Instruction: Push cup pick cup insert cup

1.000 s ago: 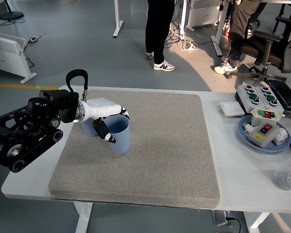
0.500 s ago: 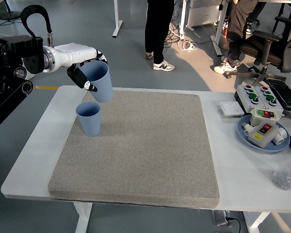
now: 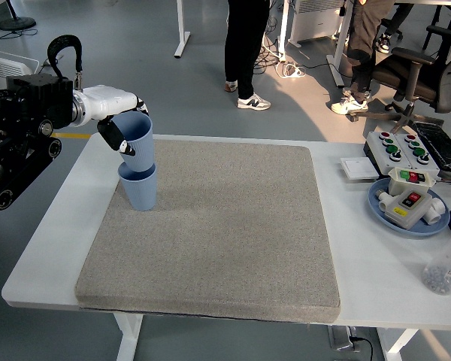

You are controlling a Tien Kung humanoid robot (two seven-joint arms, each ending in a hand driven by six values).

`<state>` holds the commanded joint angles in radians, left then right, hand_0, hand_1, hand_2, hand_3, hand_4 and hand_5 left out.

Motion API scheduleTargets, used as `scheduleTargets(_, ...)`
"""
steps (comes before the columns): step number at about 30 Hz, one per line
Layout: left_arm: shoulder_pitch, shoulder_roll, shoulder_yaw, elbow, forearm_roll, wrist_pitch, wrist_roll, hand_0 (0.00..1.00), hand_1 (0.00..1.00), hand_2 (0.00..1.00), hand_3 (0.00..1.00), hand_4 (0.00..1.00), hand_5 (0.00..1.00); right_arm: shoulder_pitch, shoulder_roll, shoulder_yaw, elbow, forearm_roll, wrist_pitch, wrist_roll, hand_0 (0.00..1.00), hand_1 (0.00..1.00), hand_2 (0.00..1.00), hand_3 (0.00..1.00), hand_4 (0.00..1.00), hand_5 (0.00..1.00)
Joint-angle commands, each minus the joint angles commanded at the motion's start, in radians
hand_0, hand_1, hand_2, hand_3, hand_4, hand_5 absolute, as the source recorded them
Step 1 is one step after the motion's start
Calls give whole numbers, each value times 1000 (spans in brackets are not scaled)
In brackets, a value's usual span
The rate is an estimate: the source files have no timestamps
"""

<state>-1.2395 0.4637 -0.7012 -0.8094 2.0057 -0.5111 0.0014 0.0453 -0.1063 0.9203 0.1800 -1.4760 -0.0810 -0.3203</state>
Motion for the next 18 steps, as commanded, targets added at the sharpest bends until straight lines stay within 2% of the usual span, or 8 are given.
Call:
scheduleTargets(11, 10, -14, 23, 56, -11, 33, -27, 516, 550, 577, 526, 529, 19, 1, -2, 0, 0, -8, -1, -1, 528, 546, 503, 563, 128, 992)
scheduleTargets(18, 15, -19, 35, 88, -24, 85, -53, 508, 557, 591, 542, 539, 5, 8, -4, 3, 0, -13, -2, -2, 528, 546, 503, 563, 128, 990)
